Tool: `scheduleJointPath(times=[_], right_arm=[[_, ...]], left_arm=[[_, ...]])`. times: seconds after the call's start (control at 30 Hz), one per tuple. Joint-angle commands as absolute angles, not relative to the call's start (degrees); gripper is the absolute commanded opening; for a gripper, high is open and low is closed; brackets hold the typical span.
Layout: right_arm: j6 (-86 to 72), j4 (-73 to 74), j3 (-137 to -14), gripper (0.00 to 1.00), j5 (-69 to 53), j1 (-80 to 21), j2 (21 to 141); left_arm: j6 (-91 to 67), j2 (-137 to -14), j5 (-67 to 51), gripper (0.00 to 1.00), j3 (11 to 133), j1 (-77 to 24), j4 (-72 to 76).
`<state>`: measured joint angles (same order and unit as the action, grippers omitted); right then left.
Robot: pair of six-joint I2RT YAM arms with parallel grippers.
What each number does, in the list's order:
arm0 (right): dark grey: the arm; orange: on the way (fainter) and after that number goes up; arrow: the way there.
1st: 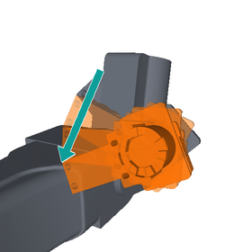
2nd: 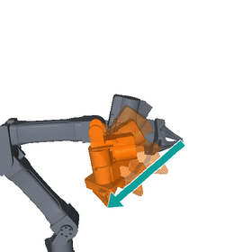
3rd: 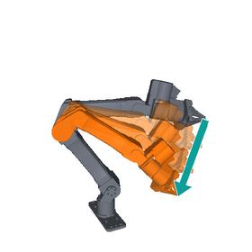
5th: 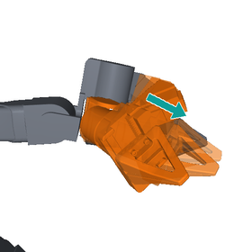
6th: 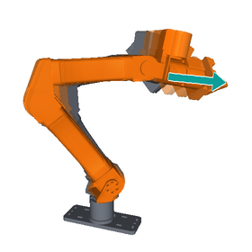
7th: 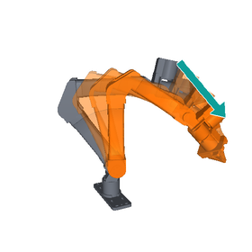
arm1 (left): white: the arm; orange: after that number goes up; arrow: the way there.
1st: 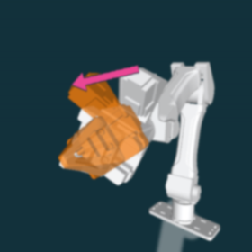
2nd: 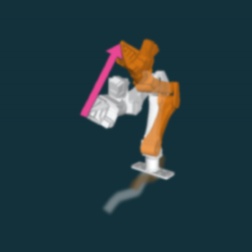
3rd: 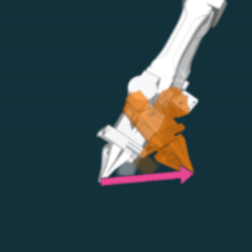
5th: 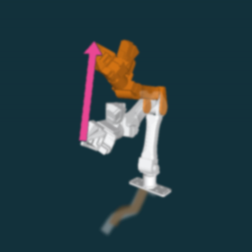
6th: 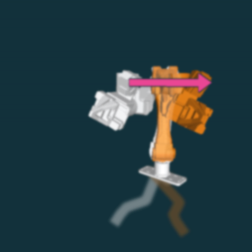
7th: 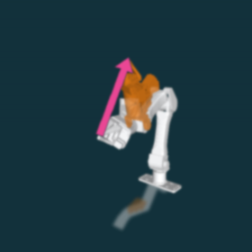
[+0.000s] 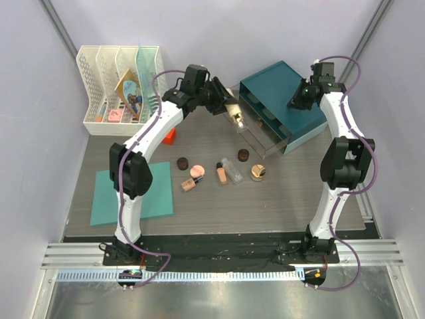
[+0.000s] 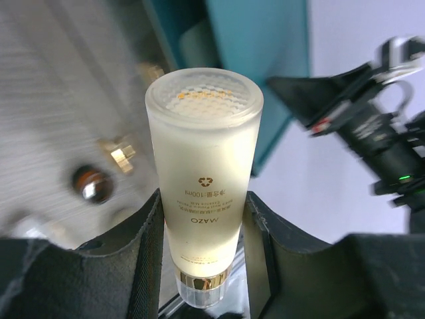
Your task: Organize the makeup
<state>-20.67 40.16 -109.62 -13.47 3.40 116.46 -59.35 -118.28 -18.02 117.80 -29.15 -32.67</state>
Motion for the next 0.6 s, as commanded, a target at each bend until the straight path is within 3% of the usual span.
scheduleJointPath(times=[0.0, 0.17, 0.43, 0.57], right_arm=[[-19.07, 50.36, -105.56, 0.10, -12.74, 2.55, 119.62], [-19.07, 50.36, -105.38, 0.10, -12.83, 2.55, 119.44], [-18.98, 50.18, -104.77, 0.10, -12.74, 2.55, 119.09], [-18.90, 50.01, -104.59, 0.10, -13.01, 2.55, 119.18]], left_arm=[[-68.19, -120.49, -21.01, 0.00, 122.69, -31.46, -16.10], [-71.45, -127.61, -20.92, 0.00, 129.10, -34.18, -13.54], [-73.21, -132.97, -18.11, 0.00, 129.38, -37.09, -10.37], [-72.60, -134.21, -17.93, 0.11, 129.37, -37.62, -10.72]])
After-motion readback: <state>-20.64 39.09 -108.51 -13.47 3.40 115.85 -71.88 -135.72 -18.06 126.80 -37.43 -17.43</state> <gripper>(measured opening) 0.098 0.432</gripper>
